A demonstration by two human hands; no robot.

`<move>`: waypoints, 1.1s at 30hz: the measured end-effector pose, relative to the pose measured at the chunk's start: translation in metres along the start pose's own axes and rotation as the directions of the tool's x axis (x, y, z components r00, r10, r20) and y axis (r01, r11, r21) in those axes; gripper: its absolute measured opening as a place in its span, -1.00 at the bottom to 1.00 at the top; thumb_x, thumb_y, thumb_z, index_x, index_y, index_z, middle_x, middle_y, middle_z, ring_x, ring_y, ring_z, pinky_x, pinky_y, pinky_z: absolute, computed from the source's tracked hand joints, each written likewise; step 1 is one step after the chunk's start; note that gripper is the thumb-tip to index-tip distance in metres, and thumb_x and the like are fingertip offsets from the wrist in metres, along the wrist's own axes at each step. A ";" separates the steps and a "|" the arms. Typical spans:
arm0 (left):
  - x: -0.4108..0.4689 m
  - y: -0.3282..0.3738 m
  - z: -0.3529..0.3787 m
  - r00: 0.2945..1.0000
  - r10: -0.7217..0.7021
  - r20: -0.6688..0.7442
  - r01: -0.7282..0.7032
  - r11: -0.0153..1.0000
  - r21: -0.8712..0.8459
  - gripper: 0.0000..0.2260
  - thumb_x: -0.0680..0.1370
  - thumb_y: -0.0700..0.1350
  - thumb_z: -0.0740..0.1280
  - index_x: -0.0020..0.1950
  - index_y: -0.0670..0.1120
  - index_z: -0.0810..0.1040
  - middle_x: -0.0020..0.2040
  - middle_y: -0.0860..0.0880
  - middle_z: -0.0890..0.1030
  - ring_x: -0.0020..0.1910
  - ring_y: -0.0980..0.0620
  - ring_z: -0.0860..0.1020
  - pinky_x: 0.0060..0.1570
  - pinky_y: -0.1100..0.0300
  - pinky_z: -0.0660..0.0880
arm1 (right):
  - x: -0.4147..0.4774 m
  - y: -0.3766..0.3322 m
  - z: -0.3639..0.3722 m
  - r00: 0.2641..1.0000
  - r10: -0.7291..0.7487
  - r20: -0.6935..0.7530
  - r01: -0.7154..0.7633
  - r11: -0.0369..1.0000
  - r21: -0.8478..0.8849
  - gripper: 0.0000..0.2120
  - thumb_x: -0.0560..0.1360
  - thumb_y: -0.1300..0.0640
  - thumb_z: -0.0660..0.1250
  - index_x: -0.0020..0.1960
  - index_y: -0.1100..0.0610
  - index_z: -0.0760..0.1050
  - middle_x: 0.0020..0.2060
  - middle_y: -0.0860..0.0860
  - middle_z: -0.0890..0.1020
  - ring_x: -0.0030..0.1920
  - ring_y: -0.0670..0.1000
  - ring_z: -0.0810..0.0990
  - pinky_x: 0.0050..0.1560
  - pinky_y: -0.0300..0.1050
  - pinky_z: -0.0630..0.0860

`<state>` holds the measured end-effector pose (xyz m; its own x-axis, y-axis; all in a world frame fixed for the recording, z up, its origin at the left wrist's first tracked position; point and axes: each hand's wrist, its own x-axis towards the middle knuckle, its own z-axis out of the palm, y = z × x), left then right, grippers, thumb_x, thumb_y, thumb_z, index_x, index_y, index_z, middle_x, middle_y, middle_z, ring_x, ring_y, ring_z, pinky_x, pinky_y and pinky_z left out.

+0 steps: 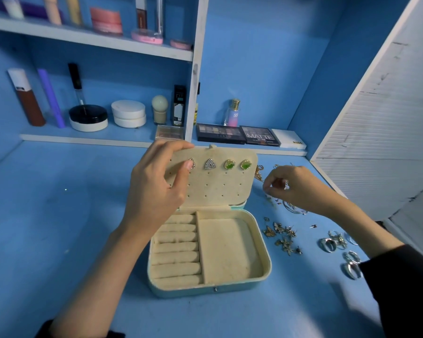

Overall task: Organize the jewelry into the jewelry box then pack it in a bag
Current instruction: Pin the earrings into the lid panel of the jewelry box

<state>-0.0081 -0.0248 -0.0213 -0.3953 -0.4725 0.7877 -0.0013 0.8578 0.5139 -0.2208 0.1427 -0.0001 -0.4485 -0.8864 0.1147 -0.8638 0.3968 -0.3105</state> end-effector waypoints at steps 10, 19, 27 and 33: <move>-0.012 0.012 -0.013 0.998 0.059 0.009 -0.059 0.998 -0.002 -0.84 0.50 -0.22 0.36 0.07 -0.19 0.57 -0.04 0.02 0.57 -0.01 0.20 0.50 0.09 0.46 0.36 | -0.009 -0.031 -0.041 0.997 0.023 -0.069 0.010 0.893 0.450 -0.88 0.49 0.20 0.36 -0.16 0.01 0.59 -0.24 0.02 0.63 -0.24 -0.09 0.52 -0.17 -0.25 0.44; -0.040 0.016 -0.031 0.969 0.241 0.046 -0.242 0.970 0.017 -0.87 0.52 -0.14 0.34 0.02 -0.07 0.42 -0.08 0.07 0.48 -0.08 0.13 0.50 0.08 0.41 0.41 | 0.001 -0.097 -0.048 0.960 -0.225 0.165 0.101 0.832 0.545 -0.89 0.47 0.21 0.38 -0.18 0.03 0.60 -0.27 0.03 0.61 -0.26 -0.14 0.51 -0.17 -0.34 0.38; -0.047 0.014 -0.032 0.959 0.276 0.056 -0.276 0.961 -0.019 -0.89 0.53 -0.18 0.33 -0.01 -0.10 0.42 -0.12 0.00 0.52 -0.11 0.07 0.50 0.03 0.36 0.43 | 0.013 -0.128 -0.036 0.823 -0.343 0.454 0.096 0.871 0.482 -0.88 0.49 0.28 0.34 -0.11 0.09 0.59 -0.24 0.00 0.64 -0.25 -0.14 0.53 -0.20 -0.35 0.42; -0.047 0.013 -0.032 0.955 0.292 0.055 -0.291 0.957 -0.018 -0.88 0.52 -0.23 0.35 -0.02 -0.12 0.41 -0.15 -0.05 0.54 -0.13 0.07 0.50 0.01 0.34 0.44 | 0.017 -0.131 -0.035 0.803 -0.349 0.483 0.100 0.878 0.467 -0.86 0.49 0.28 0.35 -0.14 0.06 0.59 -0.27 -0.06 0.64 -0.27 -0.15 0.53 -0.21 -0.34 0.41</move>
<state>0.0401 0.0018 -0.0411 -0.4283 -0.1899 0.8835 0.1308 0.9543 0.2685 -0.1237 0.0837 0.0754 0.0521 -0.9655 -0.2553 -0.6964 0.1481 -0.7022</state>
